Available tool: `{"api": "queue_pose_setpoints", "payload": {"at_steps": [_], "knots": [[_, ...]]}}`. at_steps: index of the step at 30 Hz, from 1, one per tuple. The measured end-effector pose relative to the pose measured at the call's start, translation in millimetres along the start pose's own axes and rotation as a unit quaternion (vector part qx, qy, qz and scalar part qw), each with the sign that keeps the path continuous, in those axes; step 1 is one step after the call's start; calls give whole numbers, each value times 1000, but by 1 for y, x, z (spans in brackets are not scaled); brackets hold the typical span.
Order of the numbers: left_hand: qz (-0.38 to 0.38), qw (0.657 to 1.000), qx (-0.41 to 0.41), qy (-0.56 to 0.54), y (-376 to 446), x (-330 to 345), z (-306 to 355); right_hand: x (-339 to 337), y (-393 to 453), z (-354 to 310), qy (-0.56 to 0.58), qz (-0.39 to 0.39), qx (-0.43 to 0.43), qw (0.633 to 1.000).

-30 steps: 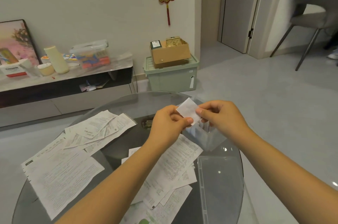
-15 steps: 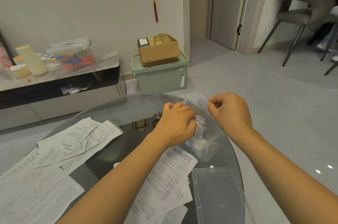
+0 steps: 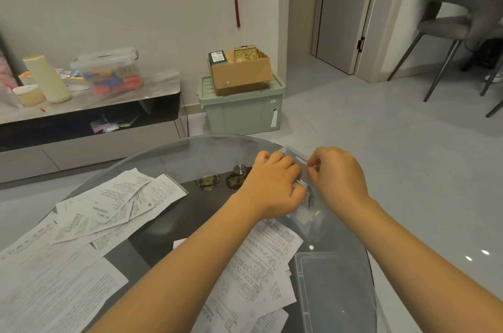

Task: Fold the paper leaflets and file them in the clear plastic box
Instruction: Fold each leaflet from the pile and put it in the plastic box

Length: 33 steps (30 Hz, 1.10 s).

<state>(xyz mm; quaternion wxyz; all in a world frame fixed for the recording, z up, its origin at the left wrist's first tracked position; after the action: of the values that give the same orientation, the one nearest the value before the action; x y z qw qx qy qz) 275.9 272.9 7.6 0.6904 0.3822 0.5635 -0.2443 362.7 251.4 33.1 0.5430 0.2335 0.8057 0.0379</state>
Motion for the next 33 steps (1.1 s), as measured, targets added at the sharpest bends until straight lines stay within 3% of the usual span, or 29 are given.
{"api": "queue_pose_setpoints", "payload": {"at_steps": [8,15,18,26,33], "knots": [[23,999,-20,-18,-7,-2,-6,11,5,-13,-188,-20,-42,981],[-9,1000,-24,-8,-6,0,-6,15,3,-2,-190,-136,-49,971],[-30,999,-29,-4,-5,4,-7,21,2,8,-124,-163,3,979],[-39,998,-39,-33,-7,3,-8,10,5,7,-80,-108,-1,991],[-19,995,-70,-70,-20,0,-8,5,-2,6,-216,-93,-35,971]]}}
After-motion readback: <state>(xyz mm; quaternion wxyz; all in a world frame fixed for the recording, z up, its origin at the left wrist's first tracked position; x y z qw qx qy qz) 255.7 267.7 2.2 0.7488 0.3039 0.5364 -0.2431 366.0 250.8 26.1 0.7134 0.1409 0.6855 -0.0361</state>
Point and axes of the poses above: each hand's wrist, its own y-axis towards the middle knuckle, its own x-axis out of the palm, z = x × y, the point moved 10 cm from there along y, towards the middle knuckle, and after that the axes turned 2 degrees about x, right-handed, at the moved point
